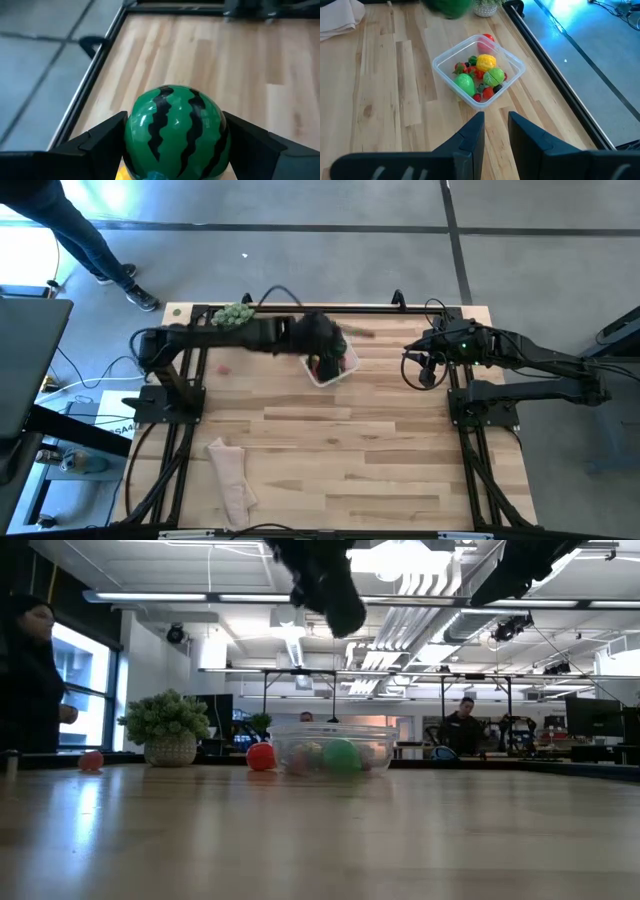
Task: Pick and placing Produce into tupperware
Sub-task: Put the green watermelon into the transparent container
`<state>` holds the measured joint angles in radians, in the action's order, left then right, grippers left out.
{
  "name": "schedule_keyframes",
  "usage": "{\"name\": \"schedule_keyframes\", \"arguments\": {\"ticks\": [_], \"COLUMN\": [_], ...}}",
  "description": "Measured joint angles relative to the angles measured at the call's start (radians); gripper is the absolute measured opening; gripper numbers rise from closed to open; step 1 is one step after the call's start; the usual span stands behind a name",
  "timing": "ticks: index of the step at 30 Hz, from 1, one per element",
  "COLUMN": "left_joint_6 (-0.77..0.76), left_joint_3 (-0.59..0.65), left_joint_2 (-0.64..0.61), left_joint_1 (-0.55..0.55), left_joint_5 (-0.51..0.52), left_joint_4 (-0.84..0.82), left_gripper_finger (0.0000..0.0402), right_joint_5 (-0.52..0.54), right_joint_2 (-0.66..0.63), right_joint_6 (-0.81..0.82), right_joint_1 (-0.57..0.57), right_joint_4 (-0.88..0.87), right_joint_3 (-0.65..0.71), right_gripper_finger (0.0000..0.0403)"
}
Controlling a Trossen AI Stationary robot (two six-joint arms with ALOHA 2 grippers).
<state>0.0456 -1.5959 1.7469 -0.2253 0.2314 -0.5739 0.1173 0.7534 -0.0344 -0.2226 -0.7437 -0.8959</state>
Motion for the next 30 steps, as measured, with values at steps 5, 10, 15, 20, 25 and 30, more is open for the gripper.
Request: {"name": "schedule_keyframes", "arguments": {"ticks": [5, 10, 15, 20, 25, 30], "left_joint_6": [-0.024, -0.049, -0.076, -0.077, -0.076, -0.069], "left_joint_3": [0.047, 0.155, 0.307, 0.395, 0.427, 0.429], "left_joint_2": [0.006, 0.006, 0.007, 0.007, 0.018, 0.066], "left_joint_1": [-0.145, -0.255, -0.301, -0.305, -0.284, -0.259], "left_joint_5": [-0.126, -0.222, -0.317, -0.340, -0.346, -0.346], "left_joint_4": [-0.005, 0.055, 0.244, 0.348, 0.373, 0.382], "left_gripper_finger": [0.0286, 0.0283, 0.0286, 0.0286, 0.0286, 0.0287], "right_joint_5": [0.000, 0.000, 0.000, 0.000, 0.000, 0.000], "right_joint_2": [0.000, 0.000, 0.000, 0.000, 0.000, 0.000], "right_joint_6": [0.000, 0.000, 0.000, 0.000, 0.000, 0.000], "right_joint_1": [0.000, 0.000, 0.000, 0.000, 0.000, 0.000], "right_joint_4": [0.000, 0.000, 0.000, 0.000, 0.000, 0.000], "right_joint_3": [0.000, 0.000, 0.000, 0.000, 0.000, 0.000], "right_gripper_finger": [0.0076, 0.0076, 0.0076, 0.0076, 0.0076, 0.0076]}}
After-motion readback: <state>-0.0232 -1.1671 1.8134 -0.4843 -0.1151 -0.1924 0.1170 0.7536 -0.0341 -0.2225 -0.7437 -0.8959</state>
